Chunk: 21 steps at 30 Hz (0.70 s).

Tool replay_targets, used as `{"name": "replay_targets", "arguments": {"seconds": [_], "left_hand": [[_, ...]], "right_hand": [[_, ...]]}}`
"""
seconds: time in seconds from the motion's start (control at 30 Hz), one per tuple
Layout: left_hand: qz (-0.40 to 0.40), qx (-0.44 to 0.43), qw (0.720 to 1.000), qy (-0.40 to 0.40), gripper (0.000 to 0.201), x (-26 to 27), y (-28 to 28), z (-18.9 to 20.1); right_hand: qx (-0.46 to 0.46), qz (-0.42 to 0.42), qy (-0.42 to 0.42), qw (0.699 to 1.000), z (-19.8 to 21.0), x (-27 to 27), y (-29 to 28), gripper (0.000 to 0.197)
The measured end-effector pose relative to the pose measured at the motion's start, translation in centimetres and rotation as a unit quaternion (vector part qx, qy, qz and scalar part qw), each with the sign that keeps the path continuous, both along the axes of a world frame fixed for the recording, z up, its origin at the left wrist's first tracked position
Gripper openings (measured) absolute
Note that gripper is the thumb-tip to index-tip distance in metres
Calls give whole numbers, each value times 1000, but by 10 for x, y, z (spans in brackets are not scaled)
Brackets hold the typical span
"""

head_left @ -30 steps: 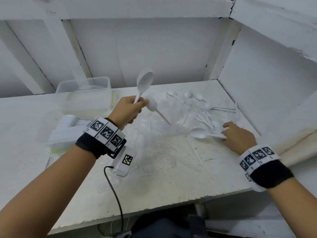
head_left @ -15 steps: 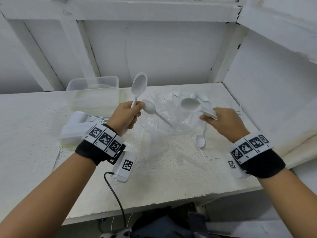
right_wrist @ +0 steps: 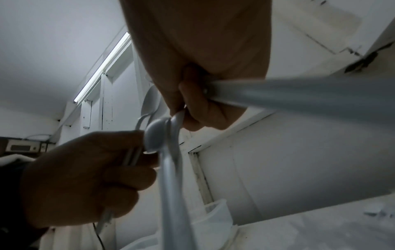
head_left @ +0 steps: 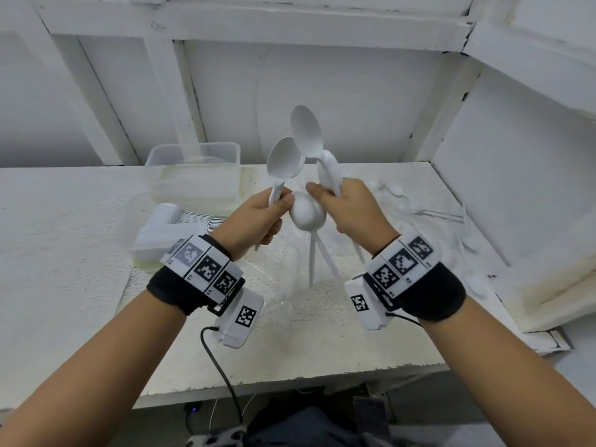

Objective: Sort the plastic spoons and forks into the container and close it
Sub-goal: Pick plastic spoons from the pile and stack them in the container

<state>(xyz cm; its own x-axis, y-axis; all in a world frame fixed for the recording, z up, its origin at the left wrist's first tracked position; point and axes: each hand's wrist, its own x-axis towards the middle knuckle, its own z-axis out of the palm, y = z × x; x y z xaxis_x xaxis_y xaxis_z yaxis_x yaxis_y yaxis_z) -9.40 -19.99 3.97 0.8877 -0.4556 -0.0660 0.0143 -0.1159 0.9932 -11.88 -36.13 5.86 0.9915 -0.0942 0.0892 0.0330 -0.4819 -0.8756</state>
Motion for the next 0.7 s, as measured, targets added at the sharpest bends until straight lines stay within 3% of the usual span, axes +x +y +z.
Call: {"name": "replay_targets", "arguments": {"seconds": [0.27,0.37,0.47,0.7], "left_hand": [[84,43,994,-61,13,-1,6,-7],[103,86,986,-95,19,-6,7,-12],[116,93,986,-77,28,-12,10,-16],[89,158,972,-148,18,-15,10,-36]], "right_hand": [[-15,64,42,997,-6,-4,20,27],[11,35,34,999,-9,-6,23,29],[59,-25,14,998,-9,-5,23,25],[147,-104,-22,983,-11,1,32,23]]}}
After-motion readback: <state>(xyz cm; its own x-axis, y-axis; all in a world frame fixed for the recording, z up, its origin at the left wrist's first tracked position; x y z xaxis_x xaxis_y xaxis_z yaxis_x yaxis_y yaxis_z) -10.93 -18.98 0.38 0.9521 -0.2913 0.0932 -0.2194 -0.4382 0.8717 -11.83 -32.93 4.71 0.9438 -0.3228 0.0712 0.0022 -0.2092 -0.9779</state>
